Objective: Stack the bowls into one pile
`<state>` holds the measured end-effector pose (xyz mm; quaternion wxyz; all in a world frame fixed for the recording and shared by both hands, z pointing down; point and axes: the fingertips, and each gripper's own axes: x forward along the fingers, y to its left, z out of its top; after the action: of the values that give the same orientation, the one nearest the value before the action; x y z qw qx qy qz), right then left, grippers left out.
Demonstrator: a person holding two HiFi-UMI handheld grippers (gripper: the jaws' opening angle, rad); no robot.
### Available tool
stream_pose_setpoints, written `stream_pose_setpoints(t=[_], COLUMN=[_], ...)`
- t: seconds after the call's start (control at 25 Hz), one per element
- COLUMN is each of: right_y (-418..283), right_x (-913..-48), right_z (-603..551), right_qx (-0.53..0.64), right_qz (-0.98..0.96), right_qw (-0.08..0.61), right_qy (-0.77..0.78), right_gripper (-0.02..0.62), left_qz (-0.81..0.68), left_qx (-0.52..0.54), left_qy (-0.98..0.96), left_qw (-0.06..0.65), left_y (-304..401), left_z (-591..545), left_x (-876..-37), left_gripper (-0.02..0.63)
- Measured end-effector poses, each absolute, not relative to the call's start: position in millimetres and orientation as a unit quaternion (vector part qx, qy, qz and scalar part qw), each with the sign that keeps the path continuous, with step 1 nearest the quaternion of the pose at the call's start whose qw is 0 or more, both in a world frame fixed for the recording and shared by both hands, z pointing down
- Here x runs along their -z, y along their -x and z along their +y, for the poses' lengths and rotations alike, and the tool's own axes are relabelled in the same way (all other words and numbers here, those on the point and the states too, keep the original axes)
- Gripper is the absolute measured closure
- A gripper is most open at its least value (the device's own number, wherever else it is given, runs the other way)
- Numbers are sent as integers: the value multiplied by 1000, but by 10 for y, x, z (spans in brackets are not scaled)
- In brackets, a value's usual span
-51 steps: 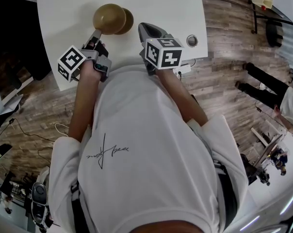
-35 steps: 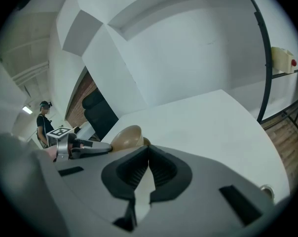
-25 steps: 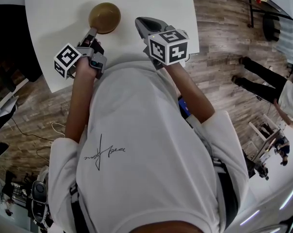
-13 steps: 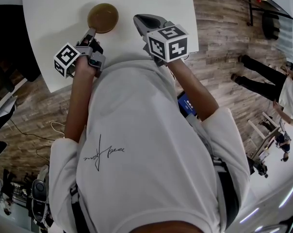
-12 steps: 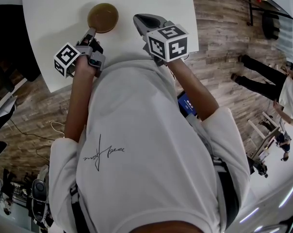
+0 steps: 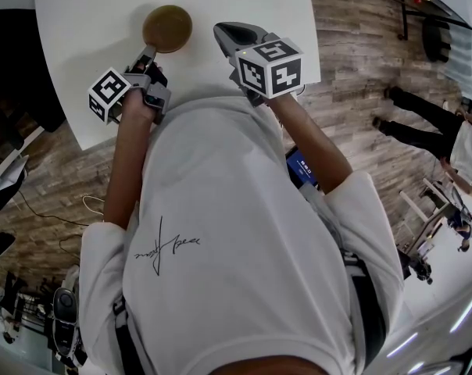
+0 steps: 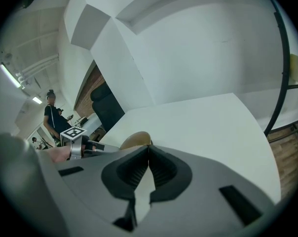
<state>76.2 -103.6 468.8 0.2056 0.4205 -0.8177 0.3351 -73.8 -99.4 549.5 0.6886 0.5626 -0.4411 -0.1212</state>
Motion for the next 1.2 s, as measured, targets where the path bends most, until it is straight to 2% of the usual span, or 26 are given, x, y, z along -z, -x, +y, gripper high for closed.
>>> stream_pose_setpoints(t=[0.56,0.92,1.2], right_y=[-753,-727,-731], right_x=[-4683,-4692,-4699], right_z=[-1012,-1015,-1005], right_qx=[-337,-339,-336], right_qz=[-816,-816,-815], right_qw=[202,201,204], right_qy=[-423,-423,-425], right_gripper=[583,583,583], left_qz=[-444,-443,-455], left_qx=[111,118,104], left_qy=[-570,-567,-567], left_qw=[682,684,678], left_y=[724,716,723], left_z=[-980,-1002,-1007], left_x=[-5461,-5380,-5271], left_gripper=[565,455,396])
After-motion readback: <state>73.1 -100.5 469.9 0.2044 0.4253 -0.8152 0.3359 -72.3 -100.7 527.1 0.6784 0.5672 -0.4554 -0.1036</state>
